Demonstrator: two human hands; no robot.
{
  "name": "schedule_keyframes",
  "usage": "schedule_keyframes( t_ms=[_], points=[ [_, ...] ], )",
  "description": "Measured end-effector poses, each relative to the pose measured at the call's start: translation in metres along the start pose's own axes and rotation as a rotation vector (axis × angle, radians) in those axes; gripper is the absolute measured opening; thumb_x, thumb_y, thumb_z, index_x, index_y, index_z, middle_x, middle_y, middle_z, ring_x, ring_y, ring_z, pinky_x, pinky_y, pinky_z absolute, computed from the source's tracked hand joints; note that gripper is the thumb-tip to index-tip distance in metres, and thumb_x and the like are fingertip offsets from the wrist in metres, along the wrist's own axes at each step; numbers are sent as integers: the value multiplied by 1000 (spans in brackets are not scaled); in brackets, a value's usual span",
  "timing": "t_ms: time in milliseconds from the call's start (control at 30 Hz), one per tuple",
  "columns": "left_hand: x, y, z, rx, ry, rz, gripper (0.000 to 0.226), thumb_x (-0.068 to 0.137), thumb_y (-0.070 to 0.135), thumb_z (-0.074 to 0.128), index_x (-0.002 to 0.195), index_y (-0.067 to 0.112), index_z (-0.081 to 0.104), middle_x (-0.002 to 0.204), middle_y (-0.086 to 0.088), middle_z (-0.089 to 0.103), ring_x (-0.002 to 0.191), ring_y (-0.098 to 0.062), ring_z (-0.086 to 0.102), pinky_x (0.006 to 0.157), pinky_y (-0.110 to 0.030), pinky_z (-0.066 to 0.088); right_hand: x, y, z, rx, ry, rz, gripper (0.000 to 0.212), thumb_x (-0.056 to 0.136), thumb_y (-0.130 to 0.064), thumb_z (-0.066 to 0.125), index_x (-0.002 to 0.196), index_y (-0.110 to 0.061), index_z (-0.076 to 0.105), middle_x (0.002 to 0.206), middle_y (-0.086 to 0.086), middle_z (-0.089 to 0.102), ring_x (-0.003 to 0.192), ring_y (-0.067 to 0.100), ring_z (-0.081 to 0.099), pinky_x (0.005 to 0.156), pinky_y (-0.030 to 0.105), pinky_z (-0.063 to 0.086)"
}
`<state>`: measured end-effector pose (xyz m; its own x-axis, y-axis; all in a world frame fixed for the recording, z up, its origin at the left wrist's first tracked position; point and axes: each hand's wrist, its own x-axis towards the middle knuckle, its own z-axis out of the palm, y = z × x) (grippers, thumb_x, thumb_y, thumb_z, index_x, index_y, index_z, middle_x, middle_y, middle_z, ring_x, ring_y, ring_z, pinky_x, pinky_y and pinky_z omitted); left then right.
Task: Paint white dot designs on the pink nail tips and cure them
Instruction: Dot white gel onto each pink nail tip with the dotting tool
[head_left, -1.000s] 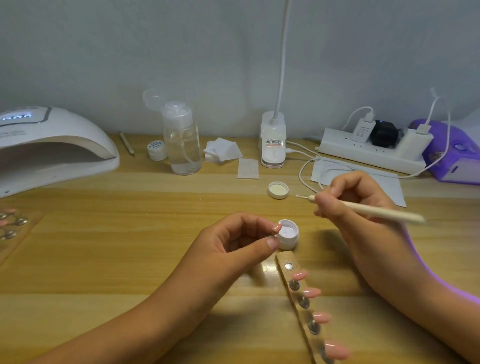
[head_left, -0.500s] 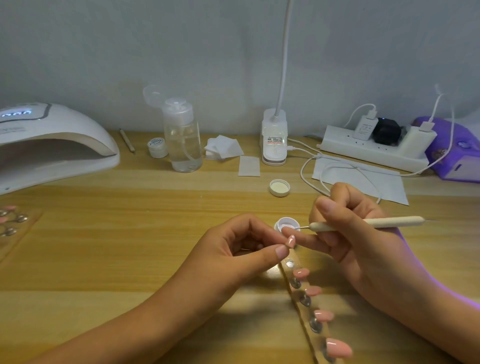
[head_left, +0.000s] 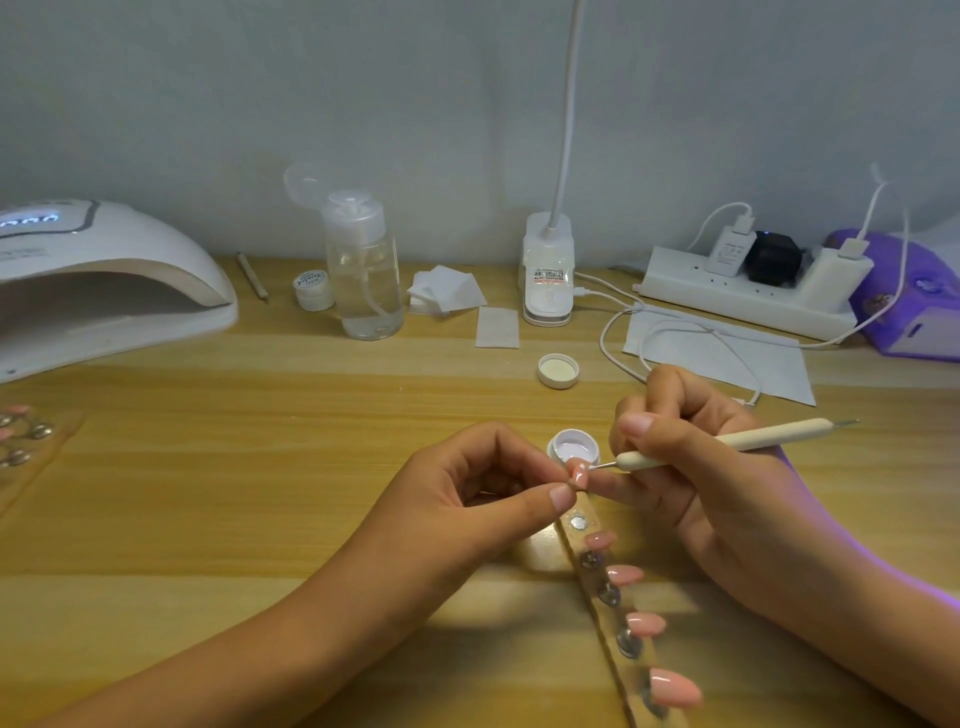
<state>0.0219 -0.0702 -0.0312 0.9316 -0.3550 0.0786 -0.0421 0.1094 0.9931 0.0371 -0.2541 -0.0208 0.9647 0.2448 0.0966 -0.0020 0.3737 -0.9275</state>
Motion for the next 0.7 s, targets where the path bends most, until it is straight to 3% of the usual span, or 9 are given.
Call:
schedule_keyframes(
  t_ms=[200, 500, 700],
  points=[
    [0, 0, 0, 4, 1, 3, 8, 72, 17, 73, 73, 25, 70, 75, 7, 69, 72, -5, 58, 67, -12, 46, 0, 0, 1, 11, 4, 6, 27, 75, -7, 62, 53, -19, 52, 58, 1, 49, 53, 7, 56, 60, 27, 58],
    [0, -1, 0, 7, -3, 8, 9, 72, 17, 73, 73, 26, 70, 77, 7, 69, 73, -5, 59, 68, -13, 47, 0, 0, 2, -17, 8, 15, 24, 72, -9, 66, 54, -18, 52, 59, 3, 47, 55, 11, 46, 60, 27, 57],
    [0, -2, -1, 19, -9, 15, 8, 73, 18, 72, 74, 26, 70, 76, 8, 69, 73, -4, 59, 67, -12, 46, 0, -1, 3, -24, 15, 23, 24, 73, -9, 64, 54, -18, 53, 59, 4, 48, 56, 12, 50, 59, 26, 57]
  ],
)
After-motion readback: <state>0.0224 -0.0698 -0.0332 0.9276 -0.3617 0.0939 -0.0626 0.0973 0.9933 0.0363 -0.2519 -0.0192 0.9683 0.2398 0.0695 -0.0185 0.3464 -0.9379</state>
